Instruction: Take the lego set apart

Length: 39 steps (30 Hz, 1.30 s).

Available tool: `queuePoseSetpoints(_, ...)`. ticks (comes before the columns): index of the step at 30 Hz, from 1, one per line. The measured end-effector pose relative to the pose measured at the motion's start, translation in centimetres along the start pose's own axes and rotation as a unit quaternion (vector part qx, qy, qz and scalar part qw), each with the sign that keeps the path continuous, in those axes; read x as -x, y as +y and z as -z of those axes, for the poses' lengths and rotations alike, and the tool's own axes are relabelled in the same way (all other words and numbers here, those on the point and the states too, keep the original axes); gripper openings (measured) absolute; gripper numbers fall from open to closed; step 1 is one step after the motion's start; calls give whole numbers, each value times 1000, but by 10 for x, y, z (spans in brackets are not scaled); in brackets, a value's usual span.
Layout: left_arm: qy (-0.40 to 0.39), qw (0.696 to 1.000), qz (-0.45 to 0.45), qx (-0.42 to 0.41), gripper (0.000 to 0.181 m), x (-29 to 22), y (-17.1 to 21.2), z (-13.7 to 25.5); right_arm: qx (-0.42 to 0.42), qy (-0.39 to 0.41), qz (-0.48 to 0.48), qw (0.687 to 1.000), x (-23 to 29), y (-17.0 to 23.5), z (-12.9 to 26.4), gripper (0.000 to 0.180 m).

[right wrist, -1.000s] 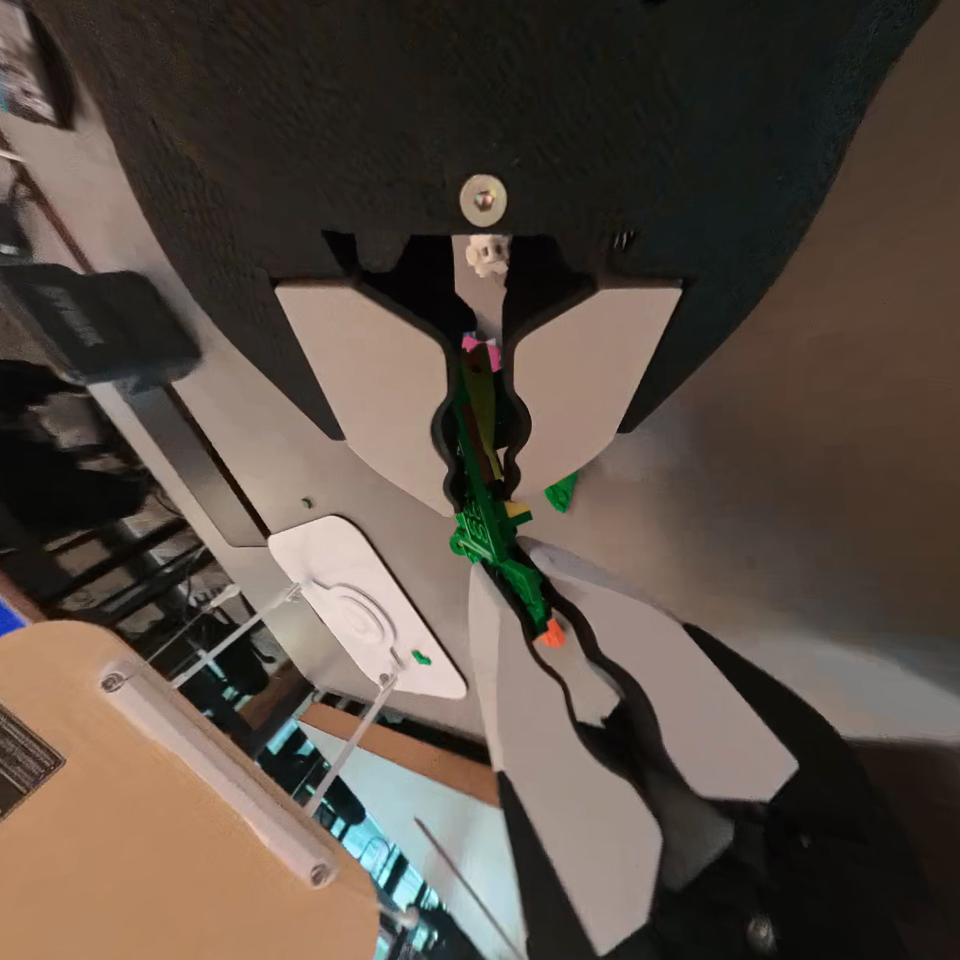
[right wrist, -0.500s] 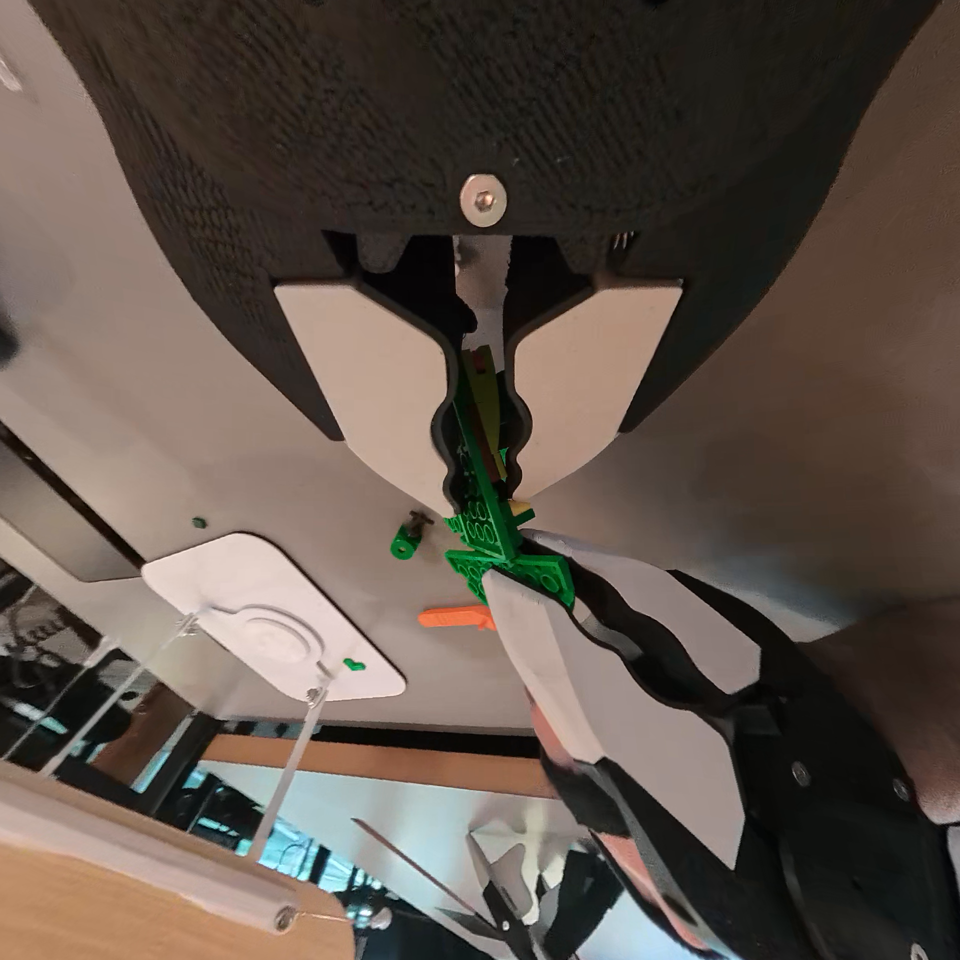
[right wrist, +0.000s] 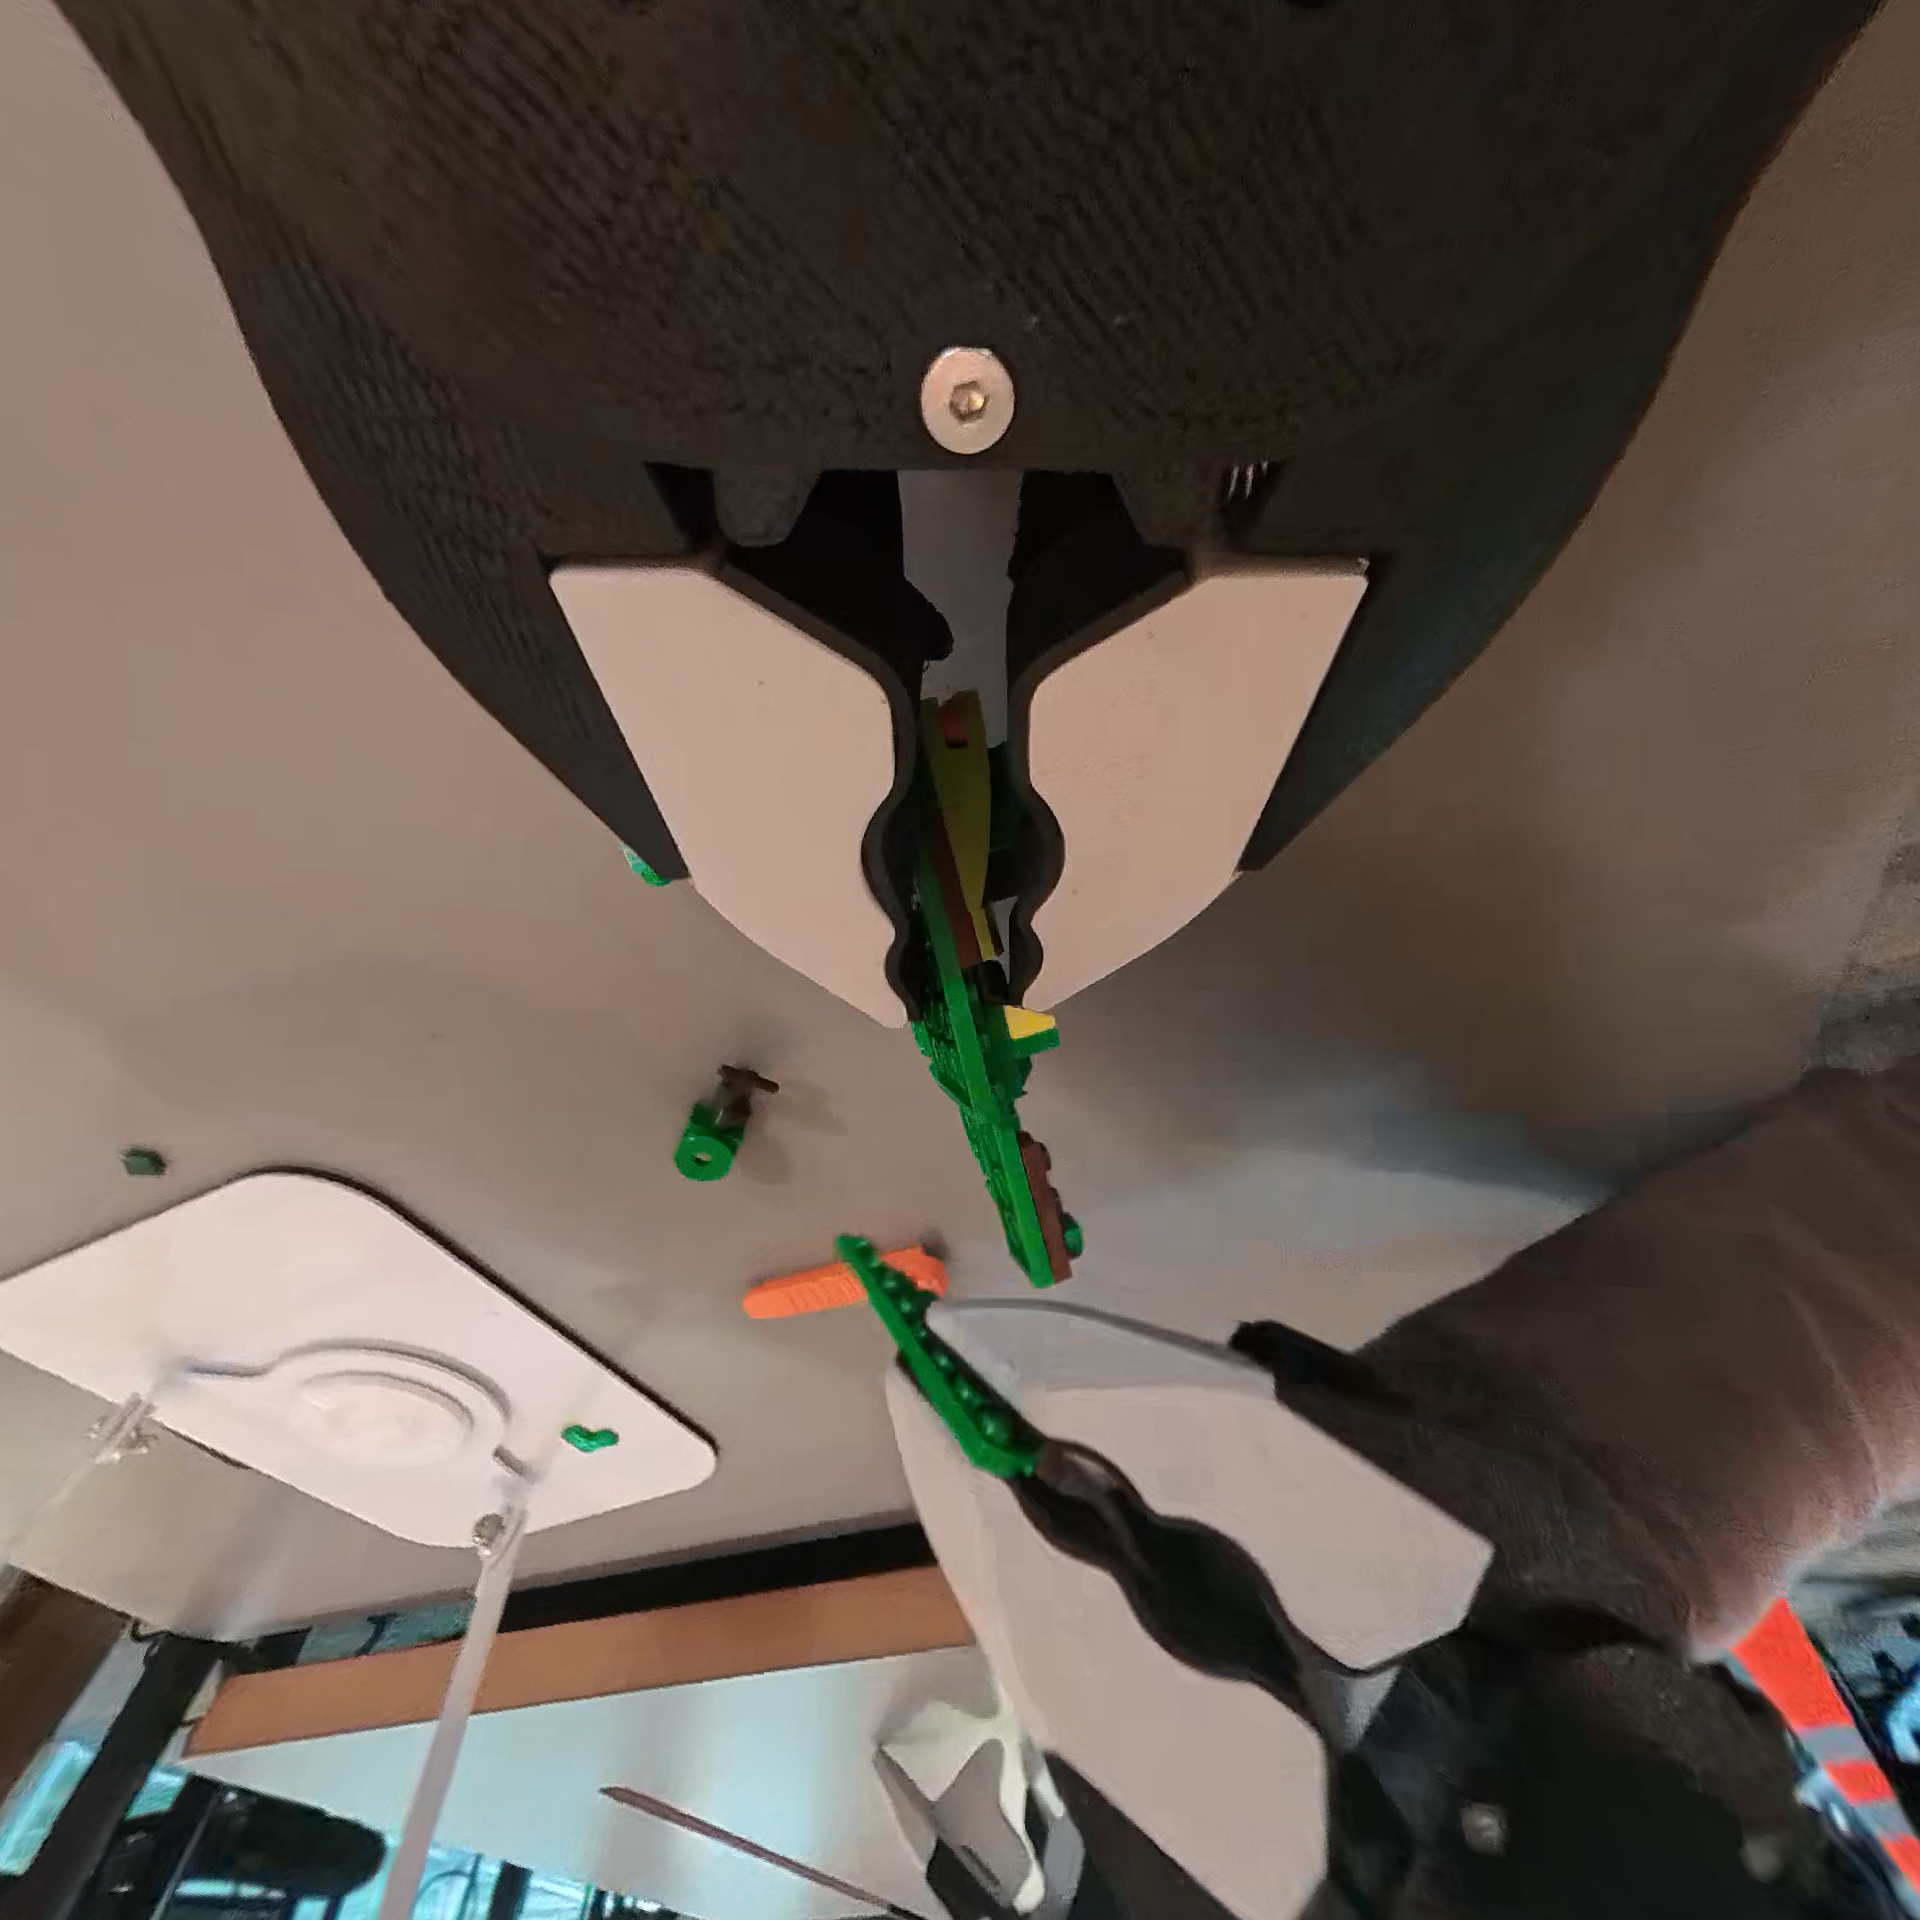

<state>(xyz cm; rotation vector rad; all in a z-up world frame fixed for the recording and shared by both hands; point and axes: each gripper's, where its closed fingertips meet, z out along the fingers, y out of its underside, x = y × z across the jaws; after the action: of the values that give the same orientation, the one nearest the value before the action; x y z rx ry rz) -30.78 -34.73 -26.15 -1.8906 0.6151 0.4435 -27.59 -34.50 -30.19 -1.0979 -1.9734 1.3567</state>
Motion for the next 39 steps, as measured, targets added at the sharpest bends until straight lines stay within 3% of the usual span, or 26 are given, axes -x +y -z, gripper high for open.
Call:
queuePoseSetpoints(1, 33, 995, 82, 37, 4, 1, 13, 2, -7, 2, -16, 1000, -2, -1, 2, 13)
queuePoseSetpoints(3, 91, 959, 264, 57, 4, 0, 28, 5, -23, 4, -52, 998, -7, -4, 6, 13)
queuePoseSetpoints(6, 214, 857, 466, 44, 4, -11, 32, 15, -31, -3, -93, 995, -10, -6, 8, 13)
queuePoseSetpoints(9, 172, 849, 491, 93, 4, -3, 65, 14, -38, -21, -119, 992, -6, -7, 7, 13)
queuePoseSetpoints(13, 198, 826, 502, 162, 42, -23, 86, 12, -37, -26, -125, 991, -2, -8, 5, 13)
queuePoseSetpoints(15, 192, 832, 482, 198, 56, -30, 97, 7, -39, -28, -128, 991, -1, -8, 5, 13)
queuePoseSetpoints(18, 170, 883, 406, 161, 68, -22, 80, -1, -39, -8, -99, 994, -2, -11, 7, 13)
queuePoseSetpoints(21, 131, 960, 238, 63, 71, -13, 38, -1, -13, 39, -27, 999, -5, -10, 8, 13)
queuePoseSetpoints(23, 88, 990, 109, 19, 62, -14, 16, 1, 5, 57, 18, 998, -2, -9, 7, 13)
queuePoseSetpoints(27, 43, 997, -56, -6, 22, -26, -6, 1, 31, 80, 83, 993, 2, -8, 6, 14)
queuePoseSetpoints(30, 27, 996, -88, -13, 17, -24, -11, 0, 22, 95, 95, 991, -1, -13, 10, 13)
queuePoseSetpoints(35, -56, 990, -118, -48, 17, -10, -30, 2, -50, 84, 14, 995, -6, -30, 20, 12)
queuePoseSetpoints(39, -30, 992, -122, -32, 15, -16, -23, 0, -24, 99, 66, 993, -7, -24, 18, 13)
